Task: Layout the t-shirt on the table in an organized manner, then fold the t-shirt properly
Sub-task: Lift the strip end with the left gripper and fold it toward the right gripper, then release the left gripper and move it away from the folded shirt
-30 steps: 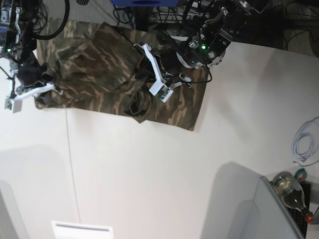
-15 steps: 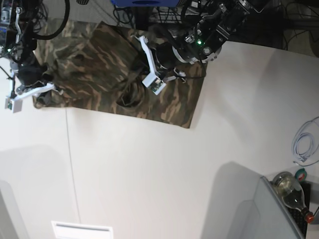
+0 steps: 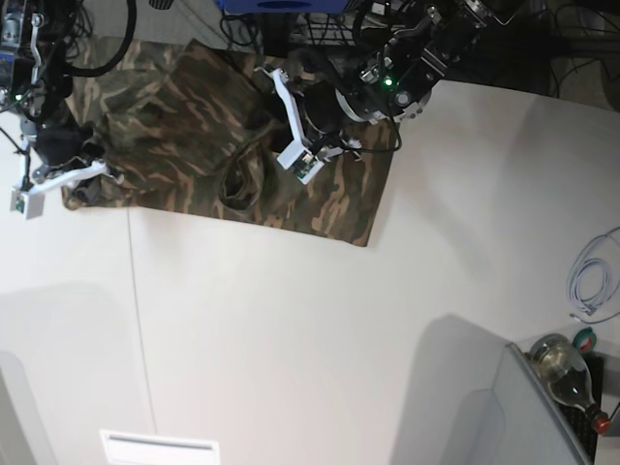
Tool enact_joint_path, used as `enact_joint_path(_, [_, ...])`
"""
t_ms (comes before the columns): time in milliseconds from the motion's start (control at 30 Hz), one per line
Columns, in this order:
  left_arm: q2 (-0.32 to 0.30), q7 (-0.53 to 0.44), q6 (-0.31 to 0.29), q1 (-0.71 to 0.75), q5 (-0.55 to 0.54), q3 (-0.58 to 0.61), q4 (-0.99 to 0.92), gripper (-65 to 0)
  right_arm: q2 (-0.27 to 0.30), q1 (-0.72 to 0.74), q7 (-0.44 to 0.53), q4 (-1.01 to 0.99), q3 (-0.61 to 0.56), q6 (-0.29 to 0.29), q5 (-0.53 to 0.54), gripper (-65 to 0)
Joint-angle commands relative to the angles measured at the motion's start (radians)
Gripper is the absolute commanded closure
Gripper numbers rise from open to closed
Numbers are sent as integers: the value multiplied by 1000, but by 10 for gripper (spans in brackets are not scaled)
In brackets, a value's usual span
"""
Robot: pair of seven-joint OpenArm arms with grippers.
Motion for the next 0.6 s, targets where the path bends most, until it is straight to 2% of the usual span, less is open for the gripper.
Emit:
enact_joint_path(0, [6,-21,-4,-16,-18,-2,24,-319,9,3,22,14,2,10,11,-8])
enact_joint_path(200, [36,-21,-7,-19,-19,-1,27,-421,9,3,22,14,2,10,11,-8])
enact_joint_path(300, [65,-21,-10,-19,-19,1,33,-426,9,6,22,14,2,10,11,-8])
enact_joint_path(400, [73,-21,-11,-23,-19,55,45,-425,9,6,22,14,6,10,11,-8])
enact_joint_path(500, [67,-21,-11,-46,-19,107,73,-421,9,6,22,17,5,10,11,-8])
enact_joint_path(567, [29,-21,-10,-45,-19,93,104,-418,10,6,22,21,2,10,11,-8])
